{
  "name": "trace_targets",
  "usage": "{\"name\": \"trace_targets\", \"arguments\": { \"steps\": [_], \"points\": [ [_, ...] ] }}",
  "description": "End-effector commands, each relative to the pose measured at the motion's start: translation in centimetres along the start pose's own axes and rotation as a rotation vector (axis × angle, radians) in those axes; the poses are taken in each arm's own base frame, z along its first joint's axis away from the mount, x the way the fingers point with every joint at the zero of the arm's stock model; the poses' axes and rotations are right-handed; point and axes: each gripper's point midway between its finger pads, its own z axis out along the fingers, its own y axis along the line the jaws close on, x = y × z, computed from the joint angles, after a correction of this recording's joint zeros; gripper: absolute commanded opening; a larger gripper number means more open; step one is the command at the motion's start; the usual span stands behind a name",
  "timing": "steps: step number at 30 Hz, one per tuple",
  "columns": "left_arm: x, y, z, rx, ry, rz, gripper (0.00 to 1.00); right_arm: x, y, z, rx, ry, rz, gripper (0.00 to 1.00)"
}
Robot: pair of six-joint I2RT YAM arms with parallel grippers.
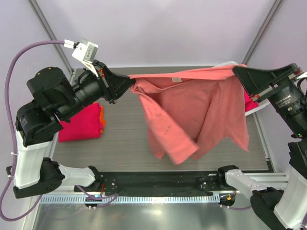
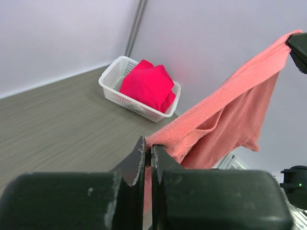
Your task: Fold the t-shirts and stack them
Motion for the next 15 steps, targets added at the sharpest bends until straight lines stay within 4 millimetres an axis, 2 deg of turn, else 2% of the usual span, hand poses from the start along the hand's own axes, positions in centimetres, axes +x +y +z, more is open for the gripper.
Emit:
{"name": "trace_targets", "arguments": {
  "steps": [1, 4, 6, 7, 8, 9, 10, 11, 12, 14, 15],
  "points": [
    [-2.2, 4.1, -3.6, -0.202, -0.082, 0.047, 0.0, -2.8, -3.1, 1.5, 0.15, -0.132, -0.041, 0.01],
    [-1.6, 4.4, -2.9, -0.214, -0.064, 0.063, 0.0, -1.3, -4.3, 3.3, 0.149, -0.082, -0.029, 0.01],
    [-0.9, 4.6, -2.4, -0.216, -0.043, 0.069, 0.0, 0.5, -5.8, 4.2, 0.168, -0.036, -0.014, 0.01],
    [0.3, 4.8, -1.8, -0.22, -0.01, 0.073, 0.0, 0.8, -6.1, 4.5, 0.166, -0.034, -0.014, 0.01],
    [0.7, 4.5, -1.4, -0.199, -0.003, 0.071, 0.0, 2.2, -7.3, 5.0, 0.187, -0.001, -0.006, 0.01],
    [1.1, 4.3, -1.4, -0.181, 0.001, 0.06, 0.0, 2.6, -7.6, 5.0, 0.193, 0.006, -0.005, 0.01],
    [2.7, 4.2, -0.6, -0.165, 0.043, 0.056, 0.0, 3.0, -7.9, 5.0, 0.201, 0.014, -0.005, 0.01],
    [3.2, 3.5, -0.1, -0.118, 0.053, 0.046, 0.0, 3.5, -8.7, 5.0, 0.224, 0.021, -0.011, 0.01],
    [4.7, 3.4, 0.7, -0.104, 0.091, 0.037, 0.0, 3.2, -8.5, 4.3, 0.229, 0.004, -0.02, 0.01],
    [6.0, 2.3, 1.7, -0.041, 0.121, -0.002, 0.0, 2.9, -9.5, 3.3, 0.289, -0.029, -0.039, 0.01],
    [7.4, 2.3, 2.5, -0.029, 0.158, -0.014, 0.0, 2.1, -9.1, 2.1, 0.298, -0.064, -0.053, 0.01]
  ]
}}
